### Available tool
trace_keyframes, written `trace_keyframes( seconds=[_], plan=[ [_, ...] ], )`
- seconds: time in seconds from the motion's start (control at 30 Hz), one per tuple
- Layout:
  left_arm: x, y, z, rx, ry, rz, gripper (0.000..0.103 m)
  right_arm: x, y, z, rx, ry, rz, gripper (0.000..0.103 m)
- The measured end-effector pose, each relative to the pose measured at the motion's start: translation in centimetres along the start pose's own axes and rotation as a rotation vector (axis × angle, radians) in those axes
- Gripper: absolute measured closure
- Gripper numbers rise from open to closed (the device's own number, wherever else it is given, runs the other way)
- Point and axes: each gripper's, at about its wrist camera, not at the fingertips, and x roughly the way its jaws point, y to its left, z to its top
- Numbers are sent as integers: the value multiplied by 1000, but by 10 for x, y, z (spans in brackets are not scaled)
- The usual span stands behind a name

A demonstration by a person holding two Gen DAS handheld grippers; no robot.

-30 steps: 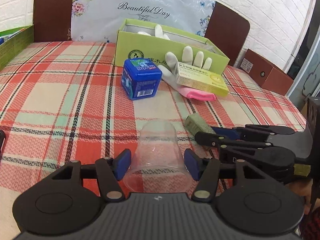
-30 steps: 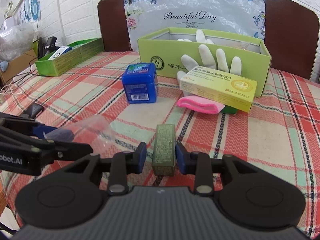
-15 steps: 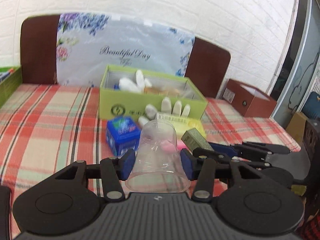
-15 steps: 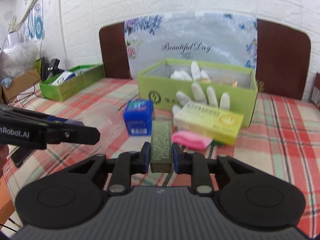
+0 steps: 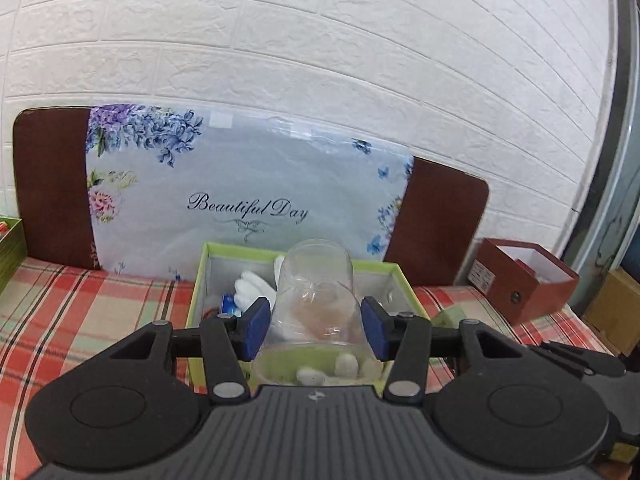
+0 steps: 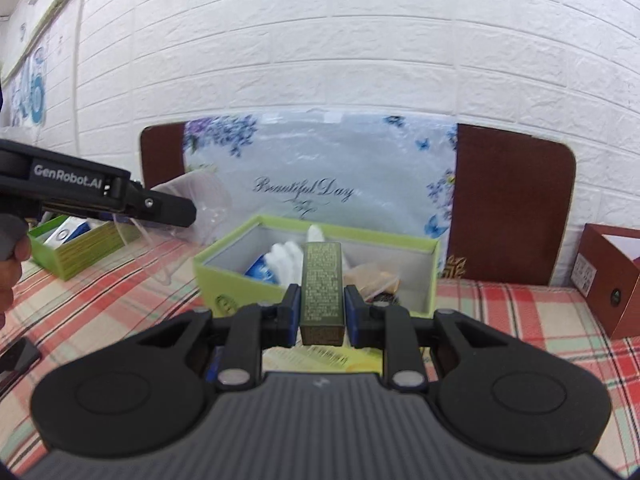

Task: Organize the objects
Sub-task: 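Carry cup and green stick into the green box and release both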

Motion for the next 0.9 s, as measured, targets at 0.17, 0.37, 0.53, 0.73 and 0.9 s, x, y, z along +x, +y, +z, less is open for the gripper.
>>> trace_keyframes(
  seconds=[0.17,0.37,0.53,0.73,0.9],
  plan=[
    [48,9,14,0,30,27,50,38,-29,13,54,1,-24,81],
    [99,28,17,-29,85,68,50,89,-50,18,66,17,-77,81],
    [117,34,13,0,56,99,43,123,-58,17,71,21,-105,81],
    [112,42,4,-32,1,131,15,137,-56,5,42,17,-93,36],
    [103,42,2,-24,8,159,14,128,-49,-8,39,21,-86,16]
  ],
)
